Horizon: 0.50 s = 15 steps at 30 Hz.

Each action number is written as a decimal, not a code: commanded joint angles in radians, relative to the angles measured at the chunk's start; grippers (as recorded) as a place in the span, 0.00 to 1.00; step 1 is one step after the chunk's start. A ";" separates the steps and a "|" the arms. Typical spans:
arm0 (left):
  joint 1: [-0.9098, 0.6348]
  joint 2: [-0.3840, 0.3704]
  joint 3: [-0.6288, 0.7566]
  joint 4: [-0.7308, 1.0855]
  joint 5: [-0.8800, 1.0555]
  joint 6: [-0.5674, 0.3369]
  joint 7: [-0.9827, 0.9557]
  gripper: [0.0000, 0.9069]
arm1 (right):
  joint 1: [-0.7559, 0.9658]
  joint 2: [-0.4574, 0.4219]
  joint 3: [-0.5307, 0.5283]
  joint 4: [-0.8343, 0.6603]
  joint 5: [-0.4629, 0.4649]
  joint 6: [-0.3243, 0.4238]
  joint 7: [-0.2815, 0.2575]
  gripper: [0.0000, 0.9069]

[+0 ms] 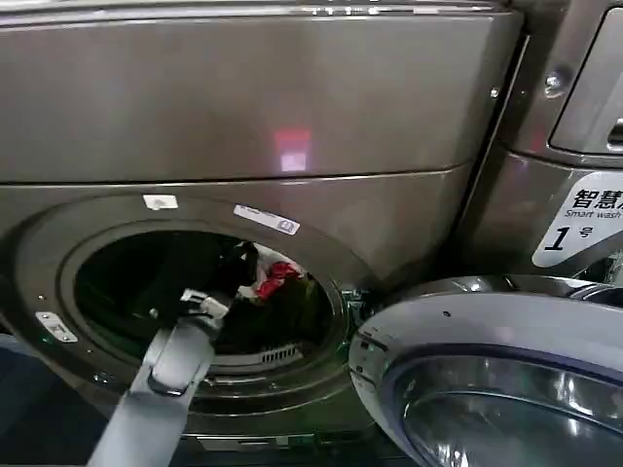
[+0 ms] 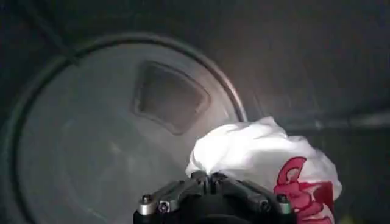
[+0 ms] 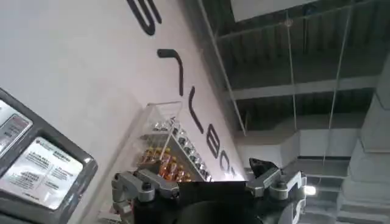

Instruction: Grasp the clothes from the dryer.

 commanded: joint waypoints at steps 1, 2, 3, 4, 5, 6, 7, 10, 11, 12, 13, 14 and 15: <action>0.174 -0.155 -0.096 -0.149 -0.193 -0.079 -0.061 0.00 | 0.005 0.002 -0.002 0.003 0.001 0.001 0.004 1.00; 0.189 -0.165 -0.100 -0.161 -0.209 -0.076 -0.061 0.00 | 0.006 0.002 -0.003 0.004 0.001 0.002 0.004 1.00; 0.199 -0.172 -0.105 -0.171 -0.219 -0.075 -0.060 0.00 | 0.008 0.003 -0.004 0.005 0.006 0.002 0.006 1.00; 0.209 -0.176 -0.110 -0.177 -0.233 -0.075 -0.060 0.00 | 0.009 0.003 -0.004 0.005 0.009 0.003 0.005 1.00; 0.215 -0.178 -0.114 -0.183 -0.250 -0.070 -0.058 0.00 | 0.010 0.003 -0.004 0.005 0.011 0.003 0.005 1.00; 0.223 -0.180 -0.121 -0.194 -0.264 -0.065 -0.061 0.00 | 0.011 0.002 -0.003 0.006 0.018 0.003 0.006 1.00; 0.231 -0.180 -0.124 -0.200 -0.266 -0.060 -0.062 0.00 | 0.011 0.002 -0.002 0.007 0.019 0.003 0.005 1.00; 0.254 -0.179 -0.130 -0.223 -0.281 -0.026 -0.065 0.00 | 0.012 0.003 0.002 0.004 0.015 0.001 0.008 1.00; 0.262 -0.179 -0.129 -0.228 -0.277 -0.018 -0.069 0.00 | 0.012 0.004 0.003 0.003 0.012 -0.001 0.009 1.00; 0.269 -0.180 -0.128 -0.232 -0.275 -0.007 -0.072 0.00 | 0.012 0.005 0.003 0.003 0.012 -0.003 0.010 1.00; 0.280 -0.181 -0.127 -0.237 -0.278 -0.004 -0.072 0.00 | 0.012 0.006 0.003 0.003 0.011 -0.004 0.010 1.00; 0.288 -0.181 -0.127 -0.239 -0.274 -0.005 -0.073 0.00 | 0.013 0.006 0.003 0.003 0.010 -0.004 0.010 1.00; 0.294 -0.182 -0.127 -0.243 -0.268 -0.002 -0.077 0.00 | 0.014 0.006 0.003 0.004 0.010 -0.005 0.011 1.00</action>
